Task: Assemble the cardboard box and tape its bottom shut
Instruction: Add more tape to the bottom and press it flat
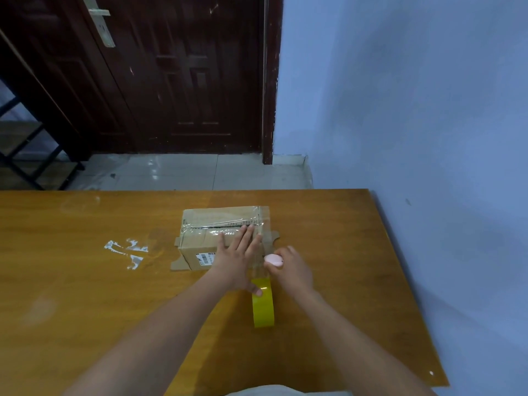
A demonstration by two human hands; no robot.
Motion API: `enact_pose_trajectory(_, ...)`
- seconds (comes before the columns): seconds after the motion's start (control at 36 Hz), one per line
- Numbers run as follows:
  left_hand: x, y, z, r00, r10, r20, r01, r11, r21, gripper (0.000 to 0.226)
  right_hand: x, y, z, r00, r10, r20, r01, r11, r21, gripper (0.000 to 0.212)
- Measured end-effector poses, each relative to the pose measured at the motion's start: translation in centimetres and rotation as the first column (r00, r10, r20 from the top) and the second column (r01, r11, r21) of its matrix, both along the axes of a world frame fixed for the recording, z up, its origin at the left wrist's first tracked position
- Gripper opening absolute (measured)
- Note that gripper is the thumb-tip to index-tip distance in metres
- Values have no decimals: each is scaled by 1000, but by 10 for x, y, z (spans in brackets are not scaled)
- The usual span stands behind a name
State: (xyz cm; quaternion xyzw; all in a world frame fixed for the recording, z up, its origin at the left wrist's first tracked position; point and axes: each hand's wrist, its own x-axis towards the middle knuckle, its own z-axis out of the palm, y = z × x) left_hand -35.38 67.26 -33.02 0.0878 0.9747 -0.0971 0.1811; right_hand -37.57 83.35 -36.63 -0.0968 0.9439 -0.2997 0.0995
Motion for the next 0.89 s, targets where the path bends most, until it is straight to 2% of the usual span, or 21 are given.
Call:
enact_pose_trajectory(0.14, 0, 0, 1, 1000, 4, 7, -4, 1000, 6, 133, 0, 2, 1, 1000, 13, -13, -13, 999, 31, 36)
enact_pose_trajectory(0.28, 0, -1, 0, 1000, 10, 11, -11, 1000, 21, 134, -6, 33, -5, 965, -238, 109, 242, 970, -19, 38)
enact_pose_trajectory(0.44, -3, -2, -3, 1000, 14, 12, -14, 999, 35, 135, 16, 91, -31, 924, -351, 152, 315, 924, 218, 41)
enact_pose_trajectory(0.53, -3, -3, -4, 1000, 16, 15, -17, 999, 43, 135, 32, 111, -44, 898, -392, 200, 332, 901, 279, 39)
enact_pose_trajectory(0.61, -4, -3, -5, 1000, 17, 14, -17, 999, 45, 134, 42, 115, -48, 902, -397, 172, 324, 883, 341, 35)
enact_pose_trajectory(0.69, -3, -3, -5, 1000, 16, 9, -17, 999, 46, 134, 42, 104, -45, 886, -439, 146, 368, 860, 352, 43)
enact_pose_trajectory(0.78, -3, -3, -6, 1000, 17, 9, -17, 999, 41, 135, 33, 84, -39, 912, -392, 118, 354, 901, 251, 56)
enact_pose_trajectory(0.83, -4, -3, -7, 1000, 20, 8, -20, 999, 41, 135, 25, 63, -34, 938, -321, 135, 317, 947, 47, 62)
enact_pose_trajectory(0.89, -3, -3, -7, 1000, 18, 3, -18, 999, 40, 135, 18, 38, -27, 936, -267, 230, 312, 931, -190, 62)
